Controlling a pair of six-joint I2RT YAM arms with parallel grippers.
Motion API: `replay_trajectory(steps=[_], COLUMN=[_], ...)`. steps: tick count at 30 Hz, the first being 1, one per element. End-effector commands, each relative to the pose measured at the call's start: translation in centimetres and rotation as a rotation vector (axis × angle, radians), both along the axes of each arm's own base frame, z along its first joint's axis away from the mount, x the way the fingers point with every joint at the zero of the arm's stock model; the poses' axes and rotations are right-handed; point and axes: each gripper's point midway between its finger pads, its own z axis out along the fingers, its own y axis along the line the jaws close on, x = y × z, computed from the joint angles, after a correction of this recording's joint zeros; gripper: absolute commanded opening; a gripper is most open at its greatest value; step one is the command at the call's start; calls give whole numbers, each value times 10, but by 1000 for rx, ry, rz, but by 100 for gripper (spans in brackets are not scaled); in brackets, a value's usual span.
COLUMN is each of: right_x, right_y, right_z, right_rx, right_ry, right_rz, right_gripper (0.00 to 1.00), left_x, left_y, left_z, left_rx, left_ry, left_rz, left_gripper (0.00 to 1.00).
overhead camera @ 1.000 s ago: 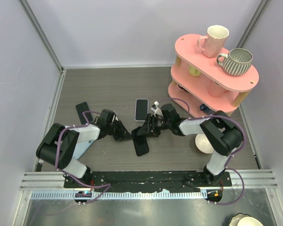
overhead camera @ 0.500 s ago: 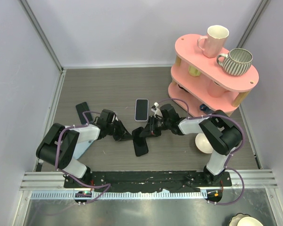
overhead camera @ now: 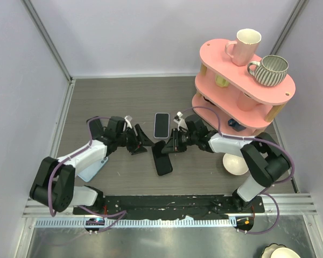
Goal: Put the phone into the phone case
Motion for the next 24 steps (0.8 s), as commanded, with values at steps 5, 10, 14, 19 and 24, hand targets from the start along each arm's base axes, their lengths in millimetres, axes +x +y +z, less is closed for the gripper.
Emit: replay_trajectory(steps=[5, 10, 14, 19, 24], right_x=[13, 8, 3, -7, -8], right_y=[0, -2, -2, 0, 4], right_z=[89, 122, 157, 188, 202], right_rx=[168, 231, 339, 481, 549], right_ry=[-209, -266, -334, -309, -304], right_rz=[38, 55, 76, 83, 95], right_gripper=[1, 1, 1, 1, 2], left_x=[-7, -10, -20, -26, -35], left_y=[1, -7, -19, -28, -33], left_z=[62, 93, 118, 126, 158], left_rx=[-83, -187, -340, -438, -563], left_ry=[-239, -374, -426, -403, -476], left_rz=[-133, -174, -242, -302, -331], left_gripper=[70, 69, 66, 62, 60])
